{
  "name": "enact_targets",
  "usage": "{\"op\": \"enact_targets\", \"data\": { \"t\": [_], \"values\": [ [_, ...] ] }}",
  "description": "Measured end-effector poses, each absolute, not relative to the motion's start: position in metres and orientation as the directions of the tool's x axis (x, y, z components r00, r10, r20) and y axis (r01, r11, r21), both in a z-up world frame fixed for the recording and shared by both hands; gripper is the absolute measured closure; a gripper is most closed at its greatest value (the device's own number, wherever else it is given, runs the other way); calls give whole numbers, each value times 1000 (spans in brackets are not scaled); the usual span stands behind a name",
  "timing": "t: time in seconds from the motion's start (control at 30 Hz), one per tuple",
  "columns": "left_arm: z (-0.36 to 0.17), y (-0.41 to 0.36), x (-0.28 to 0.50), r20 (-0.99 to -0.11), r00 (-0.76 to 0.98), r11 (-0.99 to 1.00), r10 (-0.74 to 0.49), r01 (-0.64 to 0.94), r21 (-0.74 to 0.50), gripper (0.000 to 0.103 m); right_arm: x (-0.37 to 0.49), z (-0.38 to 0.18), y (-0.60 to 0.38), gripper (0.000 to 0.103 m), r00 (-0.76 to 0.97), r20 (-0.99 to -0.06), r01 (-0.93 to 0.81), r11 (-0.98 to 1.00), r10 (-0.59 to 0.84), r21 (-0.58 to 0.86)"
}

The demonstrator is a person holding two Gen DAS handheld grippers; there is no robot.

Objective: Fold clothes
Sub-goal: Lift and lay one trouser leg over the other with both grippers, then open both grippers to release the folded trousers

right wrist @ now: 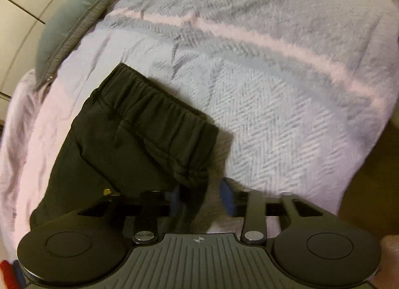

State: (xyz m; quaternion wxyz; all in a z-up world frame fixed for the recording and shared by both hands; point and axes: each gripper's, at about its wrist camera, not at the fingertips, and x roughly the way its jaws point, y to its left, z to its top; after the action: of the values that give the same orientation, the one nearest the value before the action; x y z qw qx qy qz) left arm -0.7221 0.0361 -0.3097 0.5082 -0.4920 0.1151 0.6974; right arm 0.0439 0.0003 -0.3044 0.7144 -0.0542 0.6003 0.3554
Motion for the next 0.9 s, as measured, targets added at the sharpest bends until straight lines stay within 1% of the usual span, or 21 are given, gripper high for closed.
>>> {"op": "enact_targets", "data": {
  "t": [0.07,0.1,0.17,0.27,0.37,0.4,0.43,0.47,0.53,0.7,0.8,0.83,0.9],
  "values": [
    [-310,34,-726,-802,2,-473,597,-807,-354,81,35,-291,2,41,97,-915,-652,720,391,238],
    [-310,33,-730,-800,0,-485,600,-795,-364,75,30,-285,1,39,130,-919,-680,708,373,192],
    [-312,32,-747,-788,-20,-522,615,-759,-388,75,22,-277,1,38,161,-919,-703,695,360,149],
    [-317,35,-773,-774,-45,-560,632,-717,-416,75,17,-278,0,38,186,-924,-679,723,335,126],
    [-322,39,-798,-759,-69,-590,647,-677,-441,80,9,-286,1,38,193,-932,-642,758,307,117],
    [-323,43,-803,-754,-62,-574,654,-689,-442,91,6,-289,1,38,197,-934,-630,768,299,113],
    [-321,46,-806,-744,-48,-542,667,-716,-440,95,3,-290,0,38,200,-934,-621,776,297,114],
    [-316,48,-804,-723,-38,-494,690,-754,-432,96,-1,-291,0,38,202,-934,-618,778,296,113],
    [-307,50,-800,-682,-13,-402,731,-817,-414,97,-9,-291,1,38,212,-933,-626,774,291,99],
    [-300,53,-806,-620,52,-300,783,-842,-449,97,-23,-295,3,38,259,-929,-641,767,266,40],
    [-268,41,-803,-498,101,-215,861,-816,-536,97,-21,-296,-1,37,253,-930,-605,794,267,63],
    [-264,40,-803,-475,107,-197,873,-815,-545,97,-18,-298,-3,37,246,-933,-585,807,264,74],
    [-265,42,-805,-486,100,-204,868,-821,-533,97,-15,-301,-5,36,240,-936,-546,833,259,91]
  ]
}}
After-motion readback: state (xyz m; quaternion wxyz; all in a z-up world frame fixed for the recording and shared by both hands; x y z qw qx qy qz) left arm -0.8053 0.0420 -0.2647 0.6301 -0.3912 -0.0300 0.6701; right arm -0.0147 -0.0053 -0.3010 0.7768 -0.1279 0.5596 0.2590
